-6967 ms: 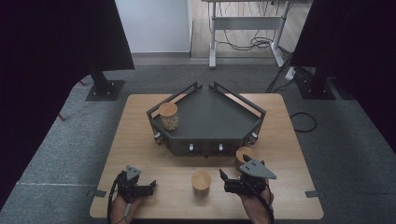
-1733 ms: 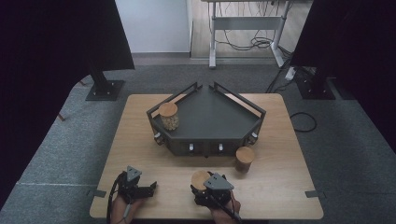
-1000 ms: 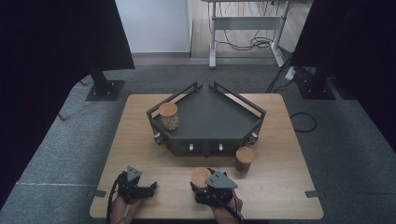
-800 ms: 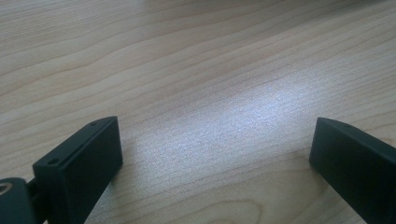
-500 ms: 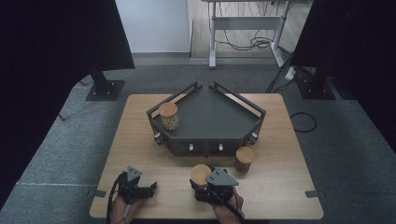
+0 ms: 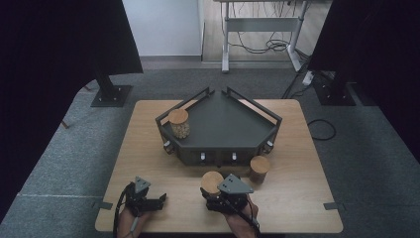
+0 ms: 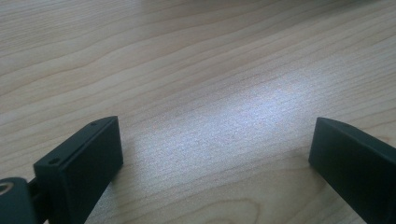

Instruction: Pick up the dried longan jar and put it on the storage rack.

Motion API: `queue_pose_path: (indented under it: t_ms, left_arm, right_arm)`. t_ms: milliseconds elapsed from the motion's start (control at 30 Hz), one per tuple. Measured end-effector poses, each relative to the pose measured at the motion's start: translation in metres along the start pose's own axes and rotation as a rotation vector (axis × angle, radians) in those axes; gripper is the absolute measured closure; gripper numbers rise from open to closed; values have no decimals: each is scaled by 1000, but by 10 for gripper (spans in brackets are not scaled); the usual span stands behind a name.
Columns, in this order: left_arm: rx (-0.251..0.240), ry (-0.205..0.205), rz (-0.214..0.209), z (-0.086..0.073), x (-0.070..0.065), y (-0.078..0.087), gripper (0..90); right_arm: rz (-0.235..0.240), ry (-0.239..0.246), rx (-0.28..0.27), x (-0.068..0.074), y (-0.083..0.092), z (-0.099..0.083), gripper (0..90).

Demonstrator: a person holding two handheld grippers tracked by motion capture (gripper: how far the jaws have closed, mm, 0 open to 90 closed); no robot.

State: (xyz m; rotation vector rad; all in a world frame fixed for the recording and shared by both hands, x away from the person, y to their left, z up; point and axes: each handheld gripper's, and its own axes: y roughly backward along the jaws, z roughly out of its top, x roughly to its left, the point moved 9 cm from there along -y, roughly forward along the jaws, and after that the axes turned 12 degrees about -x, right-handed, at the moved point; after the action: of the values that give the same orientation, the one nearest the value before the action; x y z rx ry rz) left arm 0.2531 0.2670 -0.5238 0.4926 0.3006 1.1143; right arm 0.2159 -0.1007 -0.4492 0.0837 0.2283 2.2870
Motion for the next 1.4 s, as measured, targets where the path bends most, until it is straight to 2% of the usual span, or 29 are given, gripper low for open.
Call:
queue_pose_path:
  t_ms: [567,1400]
  left_arm:
    - [0,0,0,0,0,0,25]
    - [0,-1,-1,0,0,0,25]
  right_arm:
    - [7,32,-12,-6,-3,21,226]
    - [16,39,-13,-27,-11,57,226]
